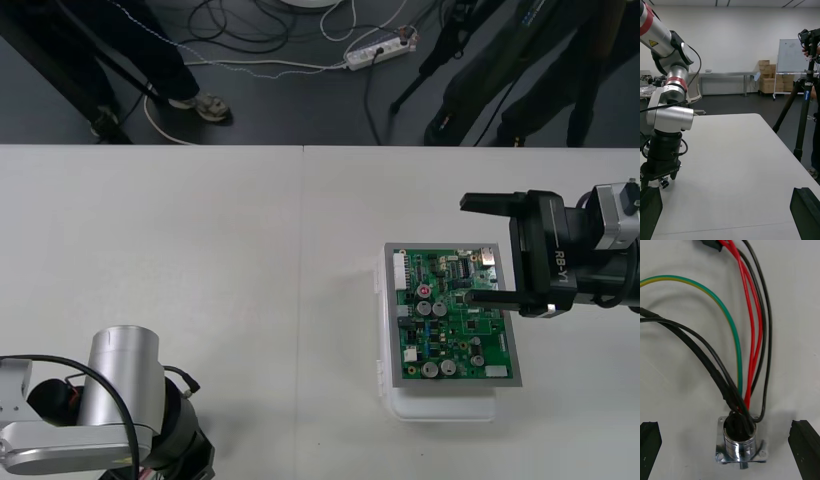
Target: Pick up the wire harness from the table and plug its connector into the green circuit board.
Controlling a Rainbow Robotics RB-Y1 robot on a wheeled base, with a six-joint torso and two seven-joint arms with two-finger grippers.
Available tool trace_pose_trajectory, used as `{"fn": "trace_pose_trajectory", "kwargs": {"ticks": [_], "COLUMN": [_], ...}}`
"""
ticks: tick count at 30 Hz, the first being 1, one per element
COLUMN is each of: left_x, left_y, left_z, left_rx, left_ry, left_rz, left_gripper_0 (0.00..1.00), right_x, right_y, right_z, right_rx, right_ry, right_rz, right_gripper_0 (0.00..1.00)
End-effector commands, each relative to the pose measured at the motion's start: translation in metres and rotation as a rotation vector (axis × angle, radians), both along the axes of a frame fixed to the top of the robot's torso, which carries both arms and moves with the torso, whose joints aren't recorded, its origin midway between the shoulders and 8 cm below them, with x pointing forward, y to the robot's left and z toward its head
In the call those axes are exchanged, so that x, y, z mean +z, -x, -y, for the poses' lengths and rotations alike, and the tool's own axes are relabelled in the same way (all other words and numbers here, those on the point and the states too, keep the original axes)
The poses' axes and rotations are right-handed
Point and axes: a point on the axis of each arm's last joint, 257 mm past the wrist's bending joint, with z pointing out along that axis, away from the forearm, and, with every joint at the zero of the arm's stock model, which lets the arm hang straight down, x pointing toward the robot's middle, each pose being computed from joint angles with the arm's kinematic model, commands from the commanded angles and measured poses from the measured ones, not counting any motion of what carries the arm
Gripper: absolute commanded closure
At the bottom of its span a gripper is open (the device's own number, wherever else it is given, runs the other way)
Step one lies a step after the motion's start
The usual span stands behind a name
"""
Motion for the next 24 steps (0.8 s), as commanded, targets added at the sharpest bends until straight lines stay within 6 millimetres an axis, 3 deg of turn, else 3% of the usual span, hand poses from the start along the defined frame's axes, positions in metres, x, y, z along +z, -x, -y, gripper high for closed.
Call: {"fn": "trace_pose_trajectory", "kwargs": {"ticks": [1, 14, 22, 23, 24], "left_x": [0.000, -0.007, -0.007, -0.007, -0.007], "left_y": [0.002, -0.006, -0.006, -0.006, -0.006], "left_z": [0.024, 0.008, 0.009, 0.009, 0.009], "left_rx": [0.033, 0.076, 0.077, 0.076, 0.076], "left_ry": [0.046, 0.013, 0.013, 0.013, 0.013], "left_rz": [-0.009, -0.004, -0.004, -0.003, -0.003], "left_gripper_0": [0.00, 0.00, 0.00, 0.04, 0.19], "right_x": [0.001, -0.006, -0.002, -0.001, 0.000], "right_y": [0.005, -0.006, -0.010, -0.011, -0.010], "right_z": [-0.015, -0.014, -0.019, -0.020, -0.021], "right_rx": [0.054, 0.052, 0.059, 0.061, 0.064], "right_ry": [0.016, 0.021, 0.045, 0.047, 0.046], "right_rz": [0.018, -0.043, -0.022, -0.014, -0.012], "right_gripper_0": [0.00, 0.00, 0.00, 0.00, 0.00]}}
